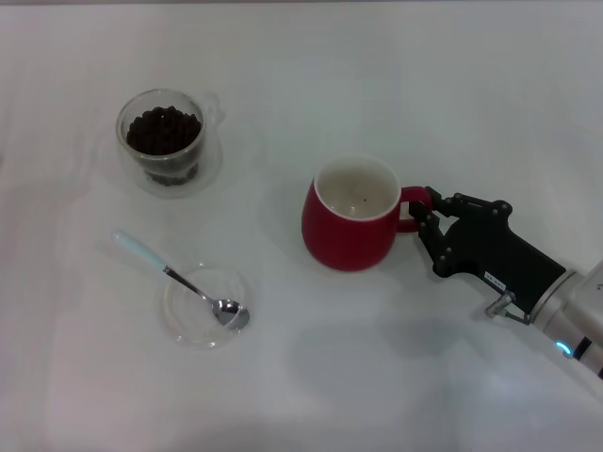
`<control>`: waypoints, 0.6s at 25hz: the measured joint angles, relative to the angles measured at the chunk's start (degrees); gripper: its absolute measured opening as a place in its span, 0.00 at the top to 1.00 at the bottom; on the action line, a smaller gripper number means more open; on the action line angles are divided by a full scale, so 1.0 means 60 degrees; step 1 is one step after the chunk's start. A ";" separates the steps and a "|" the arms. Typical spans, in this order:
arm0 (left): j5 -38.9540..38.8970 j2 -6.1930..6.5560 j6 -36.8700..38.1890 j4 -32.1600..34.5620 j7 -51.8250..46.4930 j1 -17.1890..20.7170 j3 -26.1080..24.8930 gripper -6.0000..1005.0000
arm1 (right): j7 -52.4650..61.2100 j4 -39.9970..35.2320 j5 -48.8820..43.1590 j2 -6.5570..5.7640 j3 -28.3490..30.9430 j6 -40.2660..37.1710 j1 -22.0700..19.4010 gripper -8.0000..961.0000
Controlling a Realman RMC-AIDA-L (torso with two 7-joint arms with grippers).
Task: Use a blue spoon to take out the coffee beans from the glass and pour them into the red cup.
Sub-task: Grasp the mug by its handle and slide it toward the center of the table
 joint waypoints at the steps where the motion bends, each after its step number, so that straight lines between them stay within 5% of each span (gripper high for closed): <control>1: 0.0003 0.0001 0.0001 0.0000 -0.0026 0.0000 0.0000 0.14 | 0.0000 -0.0001 -0.0001 -0.0001 0.0011 0.0056 0.0000 0.83; 15: 0.0028 -0.0001 0.0001 0.0024 -0.0203 -0.0038 0.0010 0.14 | 0.0013 -0.0023 -0.0022 -0.0001 -0.0001 0.0129 -0.0029 0.83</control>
